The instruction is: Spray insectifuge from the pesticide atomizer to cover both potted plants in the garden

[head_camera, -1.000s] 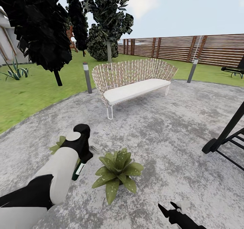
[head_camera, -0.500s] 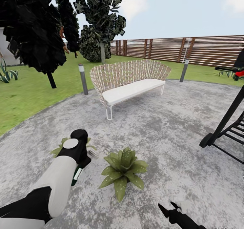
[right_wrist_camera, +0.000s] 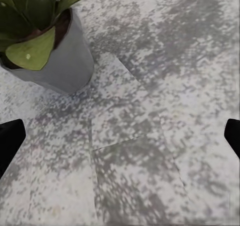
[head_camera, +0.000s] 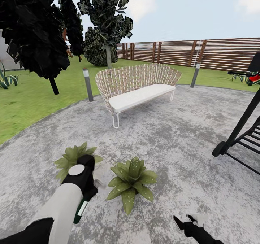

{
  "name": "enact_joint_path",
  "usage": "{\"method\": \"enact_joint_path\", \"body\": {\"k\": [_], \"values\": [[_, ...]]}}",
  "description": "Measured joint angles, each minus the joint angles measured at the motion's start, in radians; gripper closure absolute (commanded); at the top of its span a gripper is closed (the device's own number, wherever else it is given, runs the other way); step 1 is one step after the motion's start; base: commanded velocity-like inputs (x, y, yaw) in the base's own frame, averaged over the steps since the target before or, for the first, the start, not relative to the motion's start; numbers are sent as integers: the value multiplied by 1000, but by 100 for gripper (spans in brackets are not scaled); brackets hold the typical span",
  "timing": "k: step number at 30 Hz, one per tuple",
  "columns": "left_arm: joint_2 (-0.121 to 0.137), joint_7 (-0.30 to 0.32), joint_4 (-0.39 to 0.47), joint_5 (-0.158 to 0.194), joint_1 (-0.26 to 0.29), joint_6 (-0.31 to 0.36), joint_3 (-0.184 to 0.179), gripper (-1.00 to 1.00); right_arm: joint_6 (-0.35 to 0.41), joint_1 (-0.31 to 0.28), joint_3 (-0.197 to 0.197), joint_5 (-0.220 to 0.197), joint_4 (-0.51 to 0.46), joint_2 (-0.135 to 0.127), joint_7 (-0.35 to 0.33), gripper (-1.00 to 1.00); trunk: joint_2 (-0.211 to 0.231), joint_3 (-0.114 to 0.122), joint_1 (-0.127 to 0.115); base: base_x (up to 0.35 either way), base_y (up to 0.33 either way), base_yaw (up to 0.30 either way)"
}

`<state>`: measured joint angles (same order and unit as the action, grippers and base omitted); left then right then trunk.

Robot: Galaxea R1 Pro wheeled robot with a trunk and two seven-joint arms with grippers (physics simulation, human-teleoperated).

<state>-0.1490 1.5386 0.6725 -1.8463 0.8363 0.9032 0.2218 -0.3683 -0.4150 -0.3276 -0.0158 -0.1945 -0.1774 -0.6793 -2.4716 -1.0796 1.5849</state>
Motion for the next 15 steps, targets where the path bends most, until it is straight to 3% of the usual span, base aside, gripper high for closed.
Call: {"method": "enact_joint_path", "body": {"k": [4,6,10,12,15], "values": [[7,-13,2,-6,-48,7,-4,100,5,0,-9,-6,-2,-32,87,-100,0,0,0,0,0,0],[9,-27,7,-6,-65,8,-2,100,5,0,-10,-7,-1,-35,138,-100,0,0,0,0,0,0],[9,-44,12,3,-76,16,8,100,6,0,-9,-8,0,-29,343,-100,0,0,0,0,0,0],[5,-46,12,6,-77,23,12,100,8,0,-10,-8,-2,-31,396,-100,0,0,0,0,0,0],[-7,-47,12,22,-78,52,13,100,7,0,-8,-6,-1,-30,411,-100,0,0,0,0,8,0]]}}
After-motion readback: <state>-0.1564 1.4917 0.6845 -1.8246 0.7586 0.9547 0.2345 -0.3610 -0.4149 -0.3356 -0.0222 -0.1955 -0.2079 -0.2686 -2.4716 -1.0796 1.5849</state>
